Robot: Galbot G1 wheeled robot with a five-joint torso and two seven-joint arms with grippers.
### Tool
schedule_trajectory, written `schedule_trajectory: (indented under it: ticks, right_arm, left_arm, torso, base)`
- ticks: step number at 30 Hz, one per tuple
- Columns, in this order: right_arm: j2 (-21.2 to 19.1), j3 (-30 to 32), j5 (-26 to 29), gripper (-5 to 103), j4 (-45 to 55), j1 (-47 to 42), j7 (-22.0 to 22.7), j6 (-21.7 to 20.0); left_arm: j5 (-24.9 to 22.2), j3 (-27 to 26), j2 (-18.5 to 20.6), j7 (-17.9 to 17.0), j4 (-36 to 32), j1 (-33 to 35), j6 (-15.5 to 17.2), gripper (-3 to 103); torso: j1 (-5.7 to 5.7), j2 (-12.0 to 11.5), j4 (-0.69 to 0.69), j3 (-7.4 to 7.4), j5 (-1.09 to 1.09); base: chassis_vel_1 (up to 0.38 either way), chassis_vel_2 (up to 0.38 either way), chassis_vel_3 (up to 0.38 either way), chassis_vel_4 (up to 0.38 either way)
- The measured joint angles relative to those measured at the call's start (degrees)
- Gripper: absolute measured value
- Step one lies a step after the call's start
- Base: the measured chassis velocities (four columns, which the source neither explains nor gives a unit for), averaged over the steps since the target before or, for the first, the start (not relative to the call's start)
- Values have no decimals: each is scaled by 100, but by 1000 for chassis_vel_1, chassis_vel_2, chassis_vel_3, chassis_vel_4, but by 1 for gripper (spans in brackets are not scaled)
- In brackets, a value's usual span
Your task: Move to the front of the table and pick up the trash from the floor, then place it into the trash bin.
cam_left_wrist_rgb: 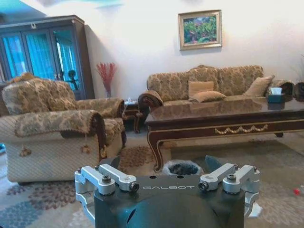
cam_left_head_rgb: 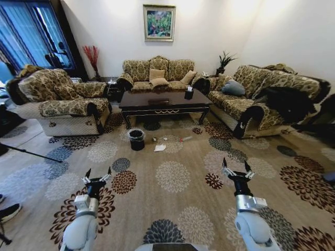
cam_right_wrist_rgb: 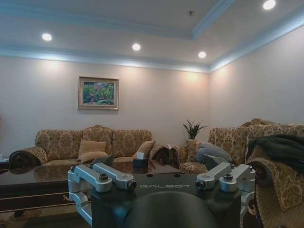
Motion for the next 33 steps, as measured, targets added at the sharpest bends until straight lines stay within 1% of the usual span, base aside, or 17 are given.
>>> schedule_trajectory:
  ticks: [2, 4, 5, 7, 9, 10, 11, 14, 16, 19, 21, 24, 25, 28, 29, 30, 33]
  right_arm:
    - [-3, 0, 5, 100, 0, 4, -28, -2]
    - [-5, 1, 5, 100, 0, 7, -51, -1]
    - [-12, -9, 3, 100, -6, 23, -154, 16]
    - [-47, -155, -36, 100, -96, 95, -645, 173]
    - [-75, -270, -75, 100, -164, 154, -1020, 303]
    - [-75, -270, -75, 100, -164, 154, -1020, 303]
    - [-97, -367, -109, 100, -222, 202, -1331, 410]
    - [-100, -468, -143, 100, -231, 183, -1673, 499]
    - [-81, -499, -150, 100, -223, 165, -1741, 519]
    - [-46, -526, -155, 100, -213, 148, -1734, 529]
    - [2, -532, -174, 100, -206, 106, -1620, 523]
    - [35, -517, -162, 100, -131, 4, -1371, 477]
    - [35, -517, -162, 100, -131, 4, -1371, 477]
    - [33, -405, -226, 100, -80, -62, -1245, 522]
    - [22, -294, -292, 100, -80, -72, -1216, 653]
    - [15, -244, -314, 100, -80, -79, -1201, 689]
    - [-14, -135, -322, 100, -43, -127, -1163, 713]
  left_arm:
    - [-109, 37, -9, -7, -34, 58, 24, 100]
    - [-128, 43, -12, -11, -46, 65, 34, 100]
    - [-150, 48, -17, -17, -75, 77, 50, 100]
    - [-148, 38, -17, -21, -127, 77, 74, 100]
    - [-156, 24, -9, -24, -176, 74, 112, 100]
    - [-156, 24, -9, -24, -176, 74, 112, 100]
    - [-193, 21, 0, -24, -235, 72, 144, 100]
    - [-231, 41, -1, -53, -278, 55, 158, 100]
    - [-228, 48, -6, -88, -266, 40, 158, 100]
    - [-222, 57, -14, -161, -220, 31, 152, 100]
    - [-274, 53, -18, -220, -187, 28, 120, 100]
    - [-301, 11, -3, -228, -202, 70, 207, 100]
    - [-301, 11, -3, -228, -202, 70, 207, 100]
    - [-288, -32, 17, -137, -303, 139, 269, 100]
    - [-254, -43, 24, -67, -389, 182, 278, 100]
    - [-244, -45, 25, -38, -426, 201, 280, 100]
    - [-197, -51, 24, 67, -467, 228, 259, 100]
  torso:
    - [0, 0, 3, 0, 3]
    - [0, 0, 3, 0, 3]
    - [0, 0, 1, 0, 2]
    - [0, 0, 2, 0, 2]
    - [0, 0, 4, 0, 2]
    - [0, 0, 4, 0, 2]
    - [0, 0, 4, 0, 3]
    - [0, 0, 3, 0, 2]
    - [0, 0, 1, 0, 3]
    - [0, 0, 3, 0, 0]
    - [0, 0, 3, 0, 2]
    - [0, 0, 2, 0, 2]
    - [0, 0, 2, 0, 2]
    - [0, 0, 3, 0, 2]
    - [0, 0, 2, 0, 2]
    - [0, 0, 3, 0, 2]
    - [0, 0, 3, 0, 2]
  base:
    - [0, 0, 0, 0]
    - [0, 0, 0, 0]
    - [0, 0, 0, 0]
    - [0, 0, 0, 0]
    - [0, 0, 0, 0]
    - [0, 0, 0, 0]
    - [0, 0, 0, 0]
    - [0, 0, 0, 0]
    - [0, 0, 0, 0]
    - [0, 0, 0, 0]
    - [0, 0, 0, 0]
    - [0, 0, 0, 0]
    - [0, 0, 0, 0]
    - [0, 0, 0, 0]
    - [0, 0, 0, 0]
    - [0, 0, 0, 0]
    - [0, 0, 0, 0]
